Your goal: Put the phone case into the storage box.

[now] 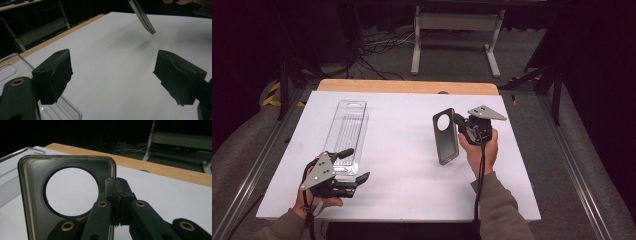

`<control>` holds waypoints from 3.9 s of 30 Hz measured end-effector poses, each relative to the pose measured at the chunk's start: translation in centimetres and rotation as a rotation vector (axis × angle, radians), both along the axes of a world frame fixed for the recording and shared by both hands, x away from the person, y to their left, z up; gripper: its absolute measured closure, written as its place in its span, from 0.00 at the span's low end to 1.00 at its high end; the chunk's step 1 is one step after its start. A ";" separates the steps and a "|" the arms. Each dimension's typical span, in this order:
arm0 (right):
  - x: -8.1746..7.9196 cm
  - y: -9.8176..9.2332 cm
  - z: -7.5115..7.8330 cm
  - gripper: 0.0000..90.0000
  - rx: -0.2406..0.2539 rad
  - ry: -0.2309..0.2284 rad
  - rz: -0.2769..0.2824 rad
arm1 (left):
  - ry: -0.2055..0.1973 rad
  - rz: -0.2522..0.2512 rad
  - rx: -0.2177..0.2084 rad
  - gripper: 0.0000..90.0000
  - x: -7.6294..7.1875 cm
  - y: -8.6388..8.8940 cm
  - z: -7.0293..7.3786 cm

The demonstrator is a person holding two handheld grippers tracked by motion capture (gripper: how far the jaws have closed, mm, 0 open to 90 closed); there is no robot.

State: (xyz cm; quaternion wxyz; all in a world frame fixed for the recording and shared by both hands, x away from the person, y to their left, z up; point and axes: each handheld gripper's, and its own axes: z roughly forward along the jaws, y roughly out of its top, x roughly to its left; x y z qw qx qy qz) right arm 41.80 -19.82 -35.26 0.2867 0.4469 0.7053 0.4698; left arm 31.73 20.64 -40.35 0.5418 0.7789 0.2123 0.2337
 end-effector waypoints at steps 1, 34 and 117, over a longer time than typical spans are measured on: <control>-0.1 0.2 0.0 1.00 0.000 -0.005 0.007 | -0.001 -0.003 -0.006 0.17 0.1 -0.3 0.1; -5.1 7.6 -0.9 0.99 -0.088 -0.132 0.171 | 0.104 -0.030 -0.172 0.47 2.8 -8.6 2.4; -8.8 6.6 -1.5 0.56 -0.144 -0.312 0.365 | -0.034 0.114 -0.168 0.89 3.0 -3.8 4.2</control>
